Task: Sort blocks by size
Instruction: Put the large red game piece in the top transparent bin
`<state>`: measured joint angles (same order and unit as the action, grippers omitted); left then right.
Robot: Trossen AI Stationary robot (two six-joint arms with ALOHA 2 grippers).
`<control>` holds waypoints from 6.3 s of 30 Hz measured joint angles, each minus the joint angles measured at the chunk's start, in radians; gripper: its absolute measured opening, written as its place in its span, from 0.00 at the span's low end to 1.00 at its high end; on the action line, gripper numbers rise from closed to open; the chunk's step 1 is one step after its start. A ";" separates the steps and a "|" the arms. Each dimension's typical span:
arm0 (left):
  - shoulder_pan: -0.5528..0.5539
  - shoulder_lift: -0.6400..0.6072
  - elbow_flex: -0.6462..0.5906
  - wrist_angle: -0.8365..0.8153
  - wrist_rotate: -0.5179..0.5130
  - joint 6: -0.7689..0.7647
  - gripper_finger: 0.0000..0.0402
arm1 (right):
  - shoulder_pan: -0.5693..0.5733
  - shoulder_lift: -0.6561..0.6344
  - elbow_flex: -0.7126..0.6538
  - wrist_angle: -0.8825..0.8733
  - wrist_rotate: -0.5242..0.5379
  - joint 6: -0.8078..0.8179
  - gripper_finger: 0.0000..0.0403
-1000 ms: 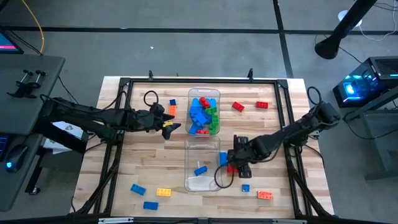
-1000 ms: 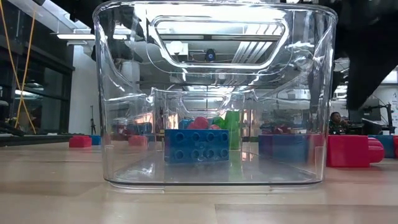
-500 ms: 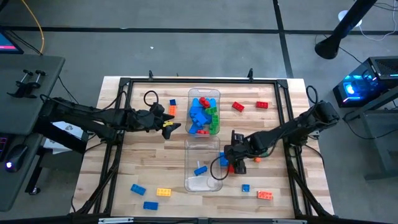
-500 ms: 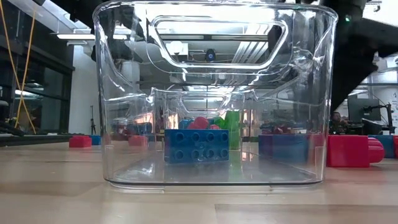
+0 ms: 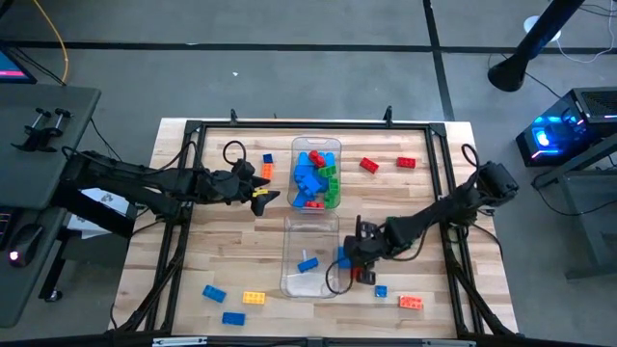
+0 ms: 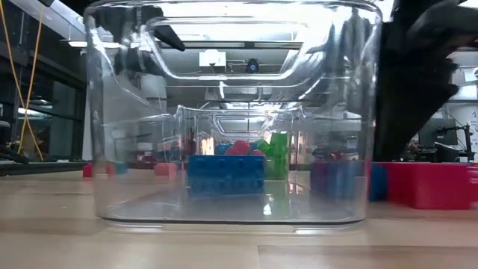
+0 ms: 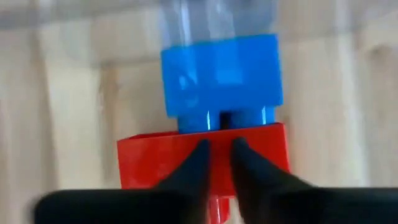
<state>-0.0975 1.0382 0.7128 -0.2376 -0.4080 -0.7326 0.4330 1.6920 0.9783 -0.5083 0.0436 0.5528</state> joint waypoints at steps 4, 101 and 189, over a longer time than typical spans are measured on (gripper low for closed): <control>0.000 0.000 0.000 -0.002 0.000 0.000 0.73 | 0.044 -0.003 -0.001 -0.042 -0.025 0.042 0.05; 0.038 0.000 0.000 -0.027 0.111 -0.033 0.73 | -0.185 -0.109 0.126 0.312 -0.077 0.418 0.81; -0.097 -0.117 0.084 -0.410 0.302 -0.040 0.73 | -0.243 0.479 0.900 -0.467 -0.187 0.960 0.66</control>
<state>-0.1942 0.9207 0.7964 -0.6472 -0.1058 -0.7725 0.1900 2.1710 1.8779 -0.9756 -0.1434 1.5131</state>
